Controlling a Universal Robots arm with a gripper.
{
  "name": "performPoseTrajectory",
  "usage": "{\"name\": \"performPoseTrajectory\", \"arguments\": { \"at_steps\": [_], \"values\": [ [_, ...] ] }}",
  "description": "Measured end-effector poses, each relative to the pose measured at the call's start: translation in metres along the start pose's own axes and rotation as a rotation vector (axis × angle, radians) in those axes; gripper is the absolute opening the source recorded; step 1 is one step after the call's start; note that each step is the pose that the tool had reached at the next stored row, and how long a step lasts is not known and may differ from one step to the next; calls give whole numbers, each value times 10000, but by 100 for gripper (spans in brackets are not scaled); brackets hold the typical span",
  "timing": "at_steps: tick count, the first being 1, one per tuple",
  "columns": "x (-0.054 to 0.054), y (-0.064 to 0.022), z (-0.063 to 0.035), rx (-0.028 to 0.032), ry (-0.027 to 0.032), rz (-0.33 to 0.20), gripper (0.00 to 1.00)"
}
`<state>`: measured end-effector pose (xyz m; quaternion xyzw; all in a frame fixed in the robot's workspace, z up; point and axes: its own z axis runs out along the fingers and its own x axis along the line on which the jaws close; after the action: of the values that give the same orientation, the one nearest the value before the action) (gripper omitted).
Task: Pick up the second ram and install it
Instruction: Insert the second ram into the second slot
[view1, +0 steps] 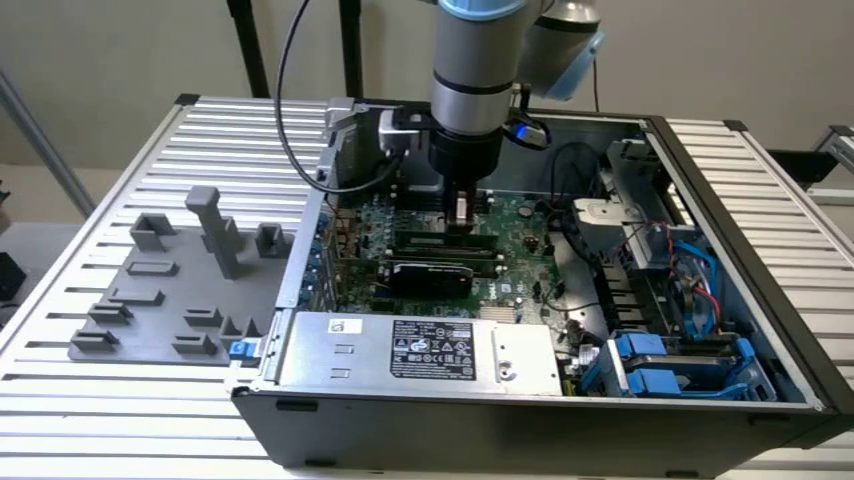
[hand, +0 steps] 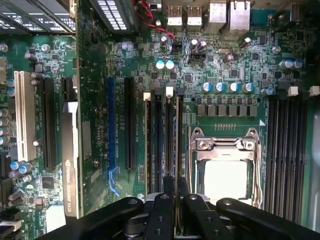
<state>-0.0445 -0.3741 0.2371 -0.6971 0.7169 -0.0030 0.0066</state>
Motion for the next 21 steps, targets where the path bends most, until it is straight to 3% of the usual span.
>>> {"name": "performPoseTrajectory", "arguments": {
  "at_steps": [2,4,21],
  "values": [
    [0,0,9,61,11,-2,0],
    [1,0,16,85,28,-2,0],
    [37,4,44,86,32,-19,0]
  ]
}}
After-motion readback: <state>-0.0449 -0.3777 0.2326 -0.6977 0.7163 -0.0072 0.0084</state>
